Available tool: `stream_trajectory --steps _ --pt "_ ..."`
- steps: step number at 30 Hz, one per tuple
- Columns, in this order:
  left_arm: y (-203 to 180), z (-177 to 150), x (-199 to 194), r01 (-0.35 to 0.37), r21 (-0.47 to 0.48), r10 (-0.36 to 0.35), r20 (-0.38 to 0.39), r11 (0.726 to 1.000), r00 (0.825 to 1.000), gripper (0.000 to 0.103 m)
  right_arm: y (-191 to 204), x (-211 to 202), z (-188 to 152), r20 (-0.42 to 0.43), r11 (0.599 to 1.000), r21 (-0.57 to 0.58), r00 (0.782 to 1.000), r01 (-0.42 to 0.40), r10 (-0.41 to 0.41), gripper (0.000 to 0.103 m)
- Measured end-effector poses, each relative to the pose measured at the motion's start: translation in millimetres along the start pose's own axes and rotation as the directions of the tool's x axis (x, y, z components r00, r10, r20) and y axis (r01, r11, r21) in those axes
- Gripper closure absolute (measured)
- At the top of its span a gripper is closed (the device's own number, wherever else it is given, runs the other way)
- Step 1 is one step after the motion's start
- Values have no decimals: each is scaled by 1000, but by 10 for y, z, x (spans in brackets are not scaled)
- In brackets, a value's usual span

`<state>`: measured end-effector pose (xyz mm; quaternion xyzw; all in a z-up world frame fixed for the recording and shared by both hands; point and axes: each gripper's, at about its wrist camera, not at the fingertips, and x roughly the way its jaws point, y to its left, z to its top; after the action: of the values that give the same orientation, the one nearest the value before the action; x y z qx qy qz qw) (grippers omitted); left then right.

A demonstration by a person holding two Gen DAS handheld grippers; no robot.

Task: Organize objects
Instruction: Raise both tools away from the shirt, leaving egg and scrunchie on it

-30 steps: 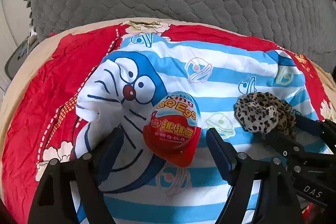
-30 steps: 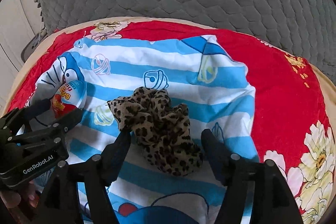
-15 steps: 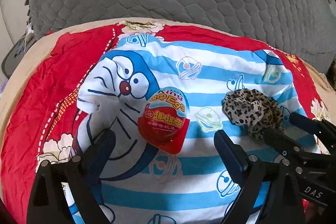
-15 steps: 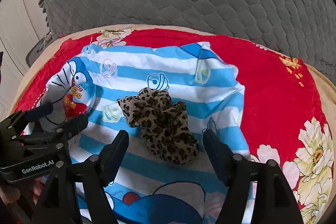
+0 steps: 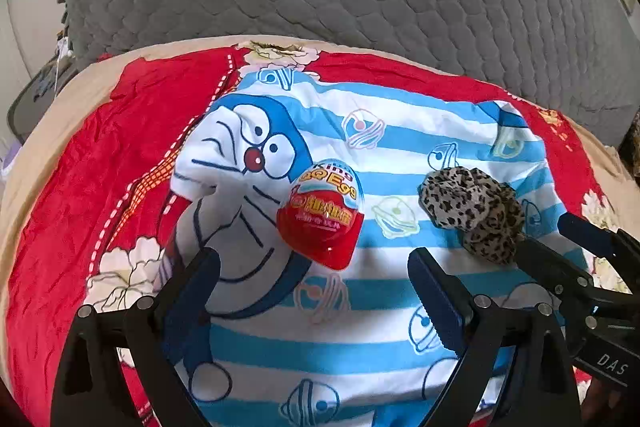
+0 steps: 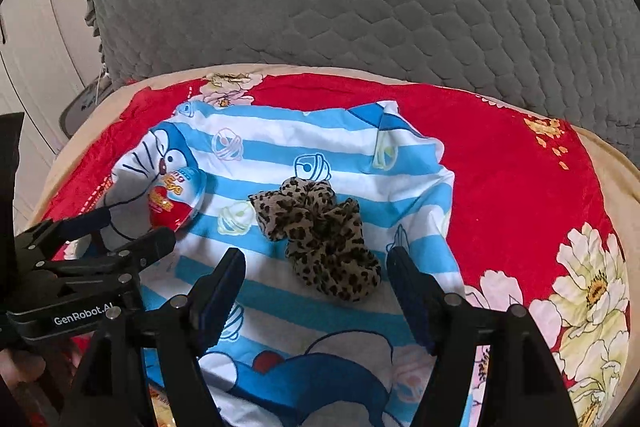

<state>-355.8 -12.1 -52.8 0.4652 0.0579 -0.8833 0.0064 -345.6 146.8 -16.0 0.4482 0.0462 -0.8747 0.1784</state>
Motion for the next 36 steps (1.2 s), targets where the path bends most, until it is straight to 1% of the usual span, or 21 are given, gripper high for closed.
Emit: stream_trajectory --steps 7,9,11,13,15,17,23,25,29,32,33,36 --pt "30 -103 -229 12 2 -12 5 1000 1000 8 30 -251 -62 34 1000 12 999 -17 17 30" --pt "28 -131 -310 16 2 -16 9 1000 1000 8 42 -333 -84 47 1000 12 999 -20 19 28" --pt "17 -166 -434 8 6 -9 25 1000 1000 8 62 -435 -113 59 1000 12 998 -21 20 24" --pt "-10 -199 -553 -4 24 3 45 1000 999 8 86 -503 -135 63 1000 9 998 -25 24 23" --pt "-11 -230 -641 0 36 -2 50 999 999 7 110 -602 -164 71 1000 6 997 -24 23 21" --pt "-22 -285 -749 -4 45 1 53 999 999 7 121 -683 -201 80 1000 15 996 -27 26 17" --pt "27 -442 -1022 13 2 -13 43 1000 999 7 162 -1024 -346 115 998 30 992 -49 46 11" --pt "34 -502 -1148 10 -2 -10 56 1000 998 8 173 -1139 -403 132 998 30 990 -56 51 8" --pt "62 -637 -1353 18 -17 -17 66 1000 998 7 181 -1401 -547 166 996 48 984 -69 61 6" --pt "74 -774 -1540 9 -18 -7 82 1000 997 7 181 -1573 -666 188 994 65 979 -89 75 5" --pt "79 -801 -1583 13 -20 -11 82 1000 997 7 184 -1630 -714 194 993 71 978 -92 76 5" --pt "97 -876 -1726 60 -33 -57 83 998 995 7 199 -1782 -859 202 992 75 976 -103 86 5"
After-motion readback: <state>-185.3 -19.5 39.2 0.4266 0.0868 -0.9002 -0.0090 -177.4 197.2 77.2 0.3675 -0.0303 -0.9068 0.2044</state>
